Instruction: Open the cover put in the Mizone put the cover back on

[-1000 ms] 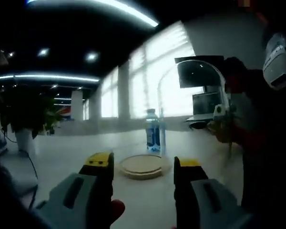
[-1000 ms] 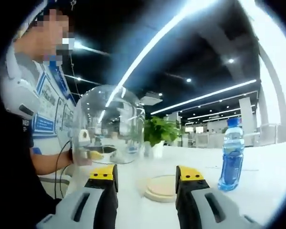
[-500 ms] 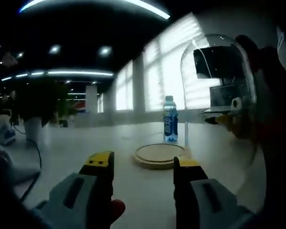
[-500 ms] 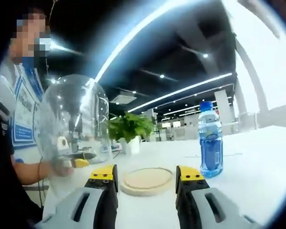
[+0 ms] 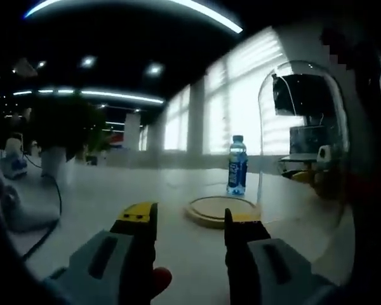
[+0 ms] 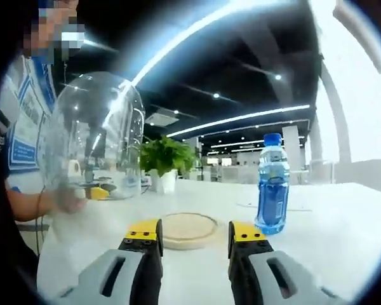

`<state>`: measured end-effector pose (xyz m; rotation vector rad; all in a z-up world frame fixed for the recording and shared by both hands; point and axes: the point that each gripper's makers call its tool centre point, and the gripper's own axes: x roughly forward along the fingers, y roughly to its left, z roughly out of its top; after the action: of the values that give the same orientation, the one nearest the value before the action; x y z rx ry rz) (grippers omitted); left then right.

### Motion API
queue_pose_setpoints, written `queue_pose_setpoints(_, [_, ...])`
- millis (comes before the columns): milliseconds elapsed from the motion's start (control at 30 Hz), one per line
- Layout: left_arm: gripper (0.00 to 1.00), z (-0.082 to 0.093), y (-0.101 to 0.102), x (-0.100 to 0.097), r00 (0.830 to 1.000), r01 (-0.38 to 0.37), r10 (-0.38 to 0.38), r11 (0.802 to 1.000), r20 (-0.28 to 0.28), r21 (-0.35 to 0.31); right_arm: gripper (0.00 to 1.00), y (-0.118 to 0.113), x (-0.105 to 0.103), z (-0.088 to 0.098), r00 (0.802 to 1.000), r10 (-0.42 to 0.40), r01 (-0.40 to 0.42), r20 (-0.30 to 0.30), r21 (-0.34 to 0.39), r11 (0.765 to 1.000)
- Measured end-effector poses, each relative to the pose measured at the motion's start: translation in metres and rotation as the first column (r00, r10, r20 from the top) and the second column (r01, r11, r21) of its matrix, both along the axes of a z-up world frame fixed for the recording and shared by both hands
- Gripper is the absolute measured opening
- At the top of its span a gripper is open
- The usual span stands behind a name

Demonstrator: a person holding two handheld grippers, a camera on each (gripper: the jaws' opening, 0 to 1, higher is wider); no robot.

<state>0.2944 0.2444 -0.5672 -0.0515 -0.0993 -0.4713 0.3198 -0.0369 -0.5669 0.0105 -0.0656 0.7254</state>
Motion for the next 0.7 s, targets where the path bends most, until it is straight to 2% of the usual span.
queue_pose_setpoints(33, [0.34,-0.001,-0.002,-0.001,1.000,0.007,-0.007,1.000,-0.001,0.011,0.30,0.002,-0.001,0.000,0.999,0.012,-0.010,-0.041,0.044,0.999])
queue_pose_setpoints(67, [0.34,-0.001,-0.005,-0.002,1.000,0.019,-0.019,1.000,0.003,0.024,0.28,0.001,0.000,0.002,0.998,0.017,-0.012,-0.056,0.080,0.997])
queue_pose_setpoints(167, [0.34,-0.004,-0.010,-0.003,1.000,0.024,-0.024,0.998,-0.001,0.054,0.24,-0.003,0.001,0.005,0.999,0.014,-0.009,-0.044,0.092,0.996])
queue_pose_setpoints(300, [0.34,-0.005,-0.005,-0.002,1.000,-0.011,0.012,0.998,-0.007,0.064,0.24,-0.001,0.003,-0.001,0.999,-0.010,0.013,-0.052,0.055,0.998])
queue_pose_setpoints(433, [0.34,-0.002,0.000,-0.001,0.999,-0.033,0.034,0.999,-0.004,0.040,0.23,0.003,-0.001,-0.002,0.999,0.009,-0.007,-0.036,0.031,0.999])
queue_pose_setpoints(533, [0.36,-0.008,-0.003,0.000,1.000,-0.020,0.021,0.997,-0.019,0.072,0.23,0.000,0.002,-0.005,1.000,-0.016,0.016,-0.021,-0.010,1.000])
queue_pose_setpoints(600, [0.38,-0.013,-0.008,-0.001,0.999,-0.012,0.015,0.994,-0.030,0.113,0.23,-0.003,0.005,-0.004,0.999,-0.034,0.034,-0.009,-0.012,0.999])
queue_pose_setpoints(700, [0.39,-0.013,-0.009,-0.001,0.999,-0.010,0.014,0.993,-0.030,0.118,0.23,-0.007,0.008,-0.003,0.997,-0.070,0.071,0.024,-0.050,0.996])
